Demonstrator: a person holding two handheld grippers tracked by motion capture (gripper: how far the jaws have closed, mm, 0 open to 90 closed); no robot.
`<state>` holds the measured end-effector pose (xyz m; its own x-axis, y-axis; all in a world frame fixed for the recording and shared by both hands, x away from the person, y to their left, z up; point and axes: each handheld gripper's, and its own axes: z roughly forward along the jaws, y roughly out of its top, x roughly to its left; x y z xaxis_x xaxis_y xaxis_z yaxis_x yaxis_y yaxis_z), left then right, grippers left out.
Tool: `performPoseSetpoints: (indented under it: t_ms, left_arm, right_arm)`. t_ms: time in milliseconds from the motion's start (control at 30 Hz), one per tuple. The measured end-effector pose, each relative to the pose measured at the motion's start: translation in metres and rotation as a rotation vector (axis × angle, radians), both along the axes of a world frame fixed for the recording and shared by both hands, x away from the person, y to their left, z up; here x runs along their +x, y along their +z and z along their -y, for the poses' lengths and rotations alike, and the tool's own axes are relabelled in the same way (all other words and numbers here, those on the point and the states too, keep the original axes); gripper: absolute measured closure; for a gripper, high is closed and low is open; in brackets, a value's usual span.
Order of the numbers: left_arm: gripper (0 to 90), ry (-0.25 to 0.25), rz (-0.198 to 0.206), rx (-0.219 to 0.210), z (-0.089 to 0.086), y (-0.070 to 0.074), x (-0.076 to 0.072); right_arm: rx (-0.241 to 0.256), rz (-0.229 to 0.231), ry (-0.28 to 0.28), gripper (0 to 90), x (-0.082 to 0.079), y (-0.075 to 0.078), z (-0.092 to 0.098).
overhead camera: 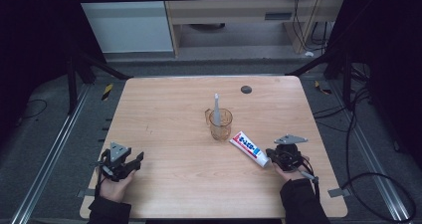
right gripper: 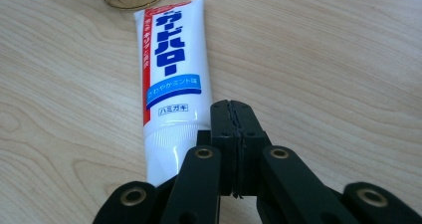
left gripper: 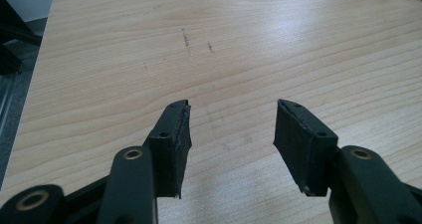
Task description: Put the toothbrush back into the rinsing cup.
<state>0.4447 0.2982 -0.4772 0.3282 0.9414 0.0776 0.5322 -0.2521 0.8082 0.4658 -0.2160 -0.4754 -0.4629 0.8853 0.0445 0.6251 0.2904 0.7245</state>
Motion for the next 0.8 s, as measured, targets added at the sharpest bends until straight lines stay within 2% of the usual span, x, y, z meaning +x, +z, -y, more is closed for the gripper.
performPoseSetpoints:
  t_ms: [200,333,433,600,800]
  left_arm:
    - [46.9,-0.003,-0.006,-0.006,-0.001,-0.001,0.001]
    - [46.6,-0.002,-0.006,-0.012,-0.002,-0.001,0.001]
    - [46.5,-0.002,-0.009,-0.010,-0.002,-0.002,0.002]
    - [46.3,-0.005,-0.010,-0.005,0.000,-0.002,0.003]
    - [45.7,-0.005,-0.019,-0.003,-0.001,-0.003,0.003]
  right_arm:
    - [-0.014,-0.004,-0.003,87.3,-0.001,0.001,-0.001]
    - [-0.007,0.026,-0.017,83.9,0.000,0.009,0.003]
    - [-0.007,0.049,-0.020,77.2,0.001,0.017,0.005]
    - [-0.012,0.070,0.010,58.0,0.002,0.028,0.003]
    - [-0.024,0.055,0.038,40.4,0.008,0.039,-0.007]
